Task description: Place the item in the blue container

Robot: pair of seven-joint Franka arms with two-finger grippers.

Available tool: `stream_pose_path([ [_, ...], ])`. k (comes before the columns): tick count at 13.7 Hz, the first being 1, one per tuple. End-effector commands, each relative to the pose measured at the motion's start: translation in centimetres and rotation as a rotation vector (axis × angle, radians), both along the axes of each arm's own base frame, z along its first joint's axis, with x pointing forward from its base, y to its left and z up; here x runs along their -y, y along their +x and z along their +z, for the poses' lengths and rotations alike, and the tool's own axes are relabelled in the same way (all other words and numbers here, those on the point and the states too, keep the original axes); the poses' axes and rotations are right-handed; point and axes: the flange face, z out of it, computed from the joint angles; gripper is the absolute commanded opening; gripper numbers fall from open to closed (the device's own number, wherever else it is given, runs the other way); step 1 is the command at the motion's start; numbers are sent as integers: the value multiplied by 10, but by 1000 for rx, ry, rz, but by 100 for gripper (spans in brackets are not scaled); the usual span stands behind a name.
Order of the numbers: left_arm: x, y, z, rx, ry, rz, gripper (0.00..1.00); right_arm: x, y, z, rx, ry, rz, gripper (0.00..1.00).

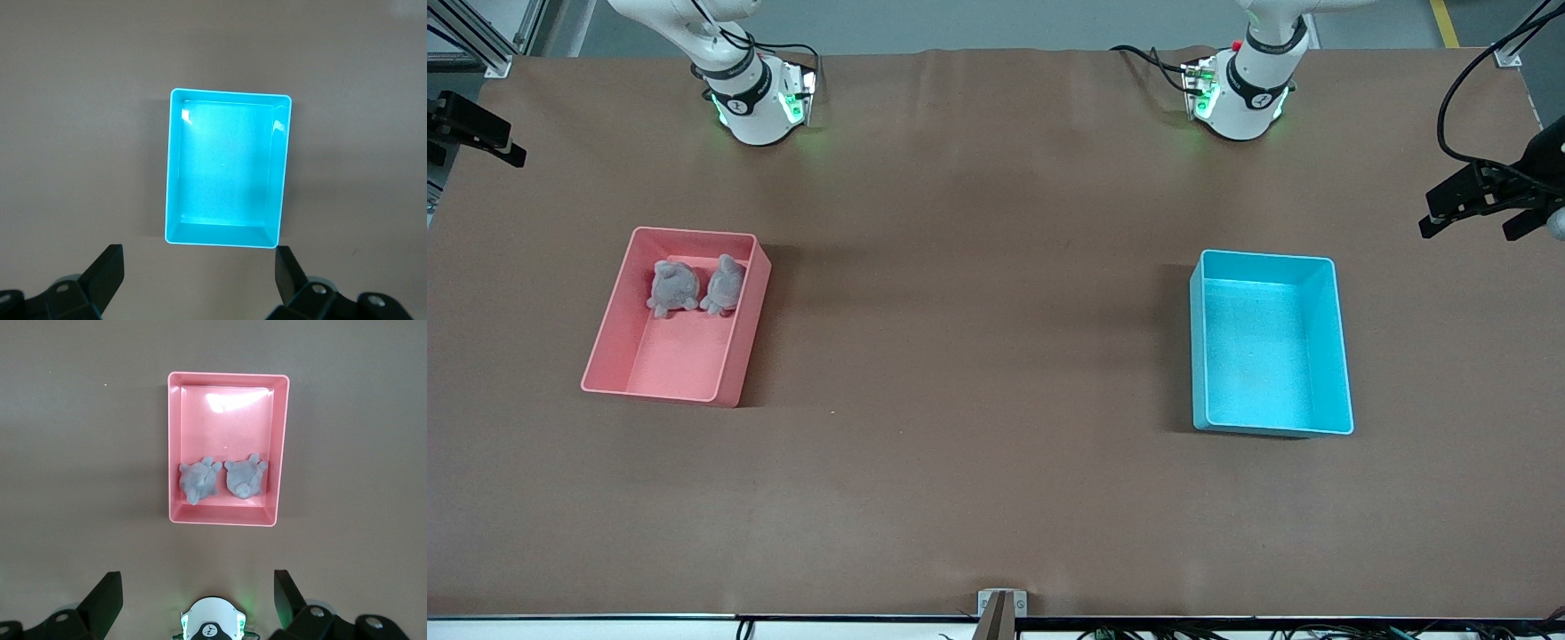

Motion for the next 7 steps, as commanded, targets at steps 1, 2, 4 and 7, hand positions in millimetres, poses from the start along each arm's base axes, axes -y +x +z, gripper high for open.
stream_pose_path([
  [1,2,0,4,12,-33,-14,100,0,-5,4,7,14,9,100],
  [2,3,2,2,9,-44,1,100,0,-4,4,12,14,12,100],
  [4,0,5,-2,2,-47,5,100,0,-3,5,21,13,12,100],
  [7,0,5,-2,2,-41,4,100,2,-3,5,21,11,8,100],
])
